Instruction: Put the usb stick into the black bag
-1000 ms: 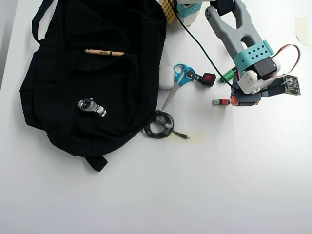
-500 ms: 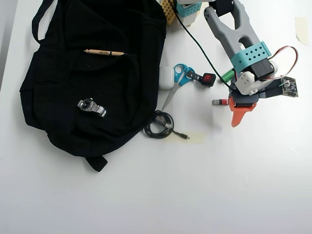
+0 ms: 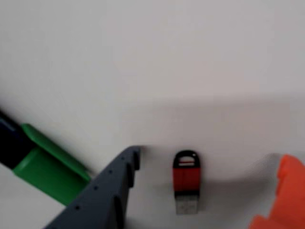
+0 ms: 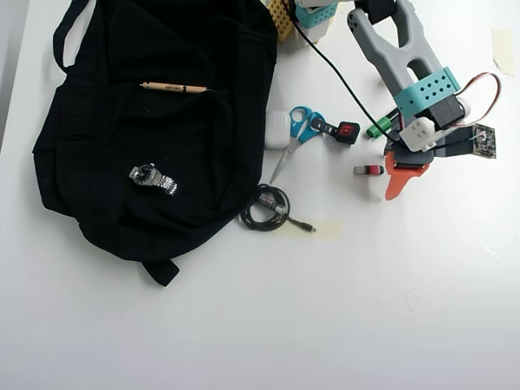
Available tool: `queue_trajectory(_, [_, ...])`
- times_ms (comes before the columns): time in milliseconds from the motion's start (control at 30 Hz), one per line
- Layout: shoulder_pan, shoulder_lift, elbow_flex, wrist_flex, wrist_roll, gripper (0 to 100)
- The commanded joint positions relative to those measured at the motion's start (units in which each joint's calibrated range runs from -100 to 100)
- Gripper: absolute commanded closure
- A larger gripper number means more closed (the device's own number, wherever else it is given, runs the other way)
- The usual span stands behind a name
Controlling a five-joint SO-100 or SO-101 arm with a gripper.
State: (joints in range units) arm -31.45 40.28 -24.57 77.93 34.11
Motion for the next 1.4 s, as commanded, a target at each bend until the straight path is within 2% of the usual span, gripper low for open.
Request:
queue_trajectory(0, [0.34,-1.03,0.76,-0.07,0.13,63])
queue_trajectory(133, [1.76,-1.03,1.12,-0.75,3.01,63])
queue_trajectory(633, [0.93,-0.95,0.4,-1.87,2.64,63])
queue_trajectory(1000, [4.22,-0.95,1.12,-1.44,4.9,63])
queue_trajectory(1367, [5.65,-0.86,1.93,-1.36,4.64,65])
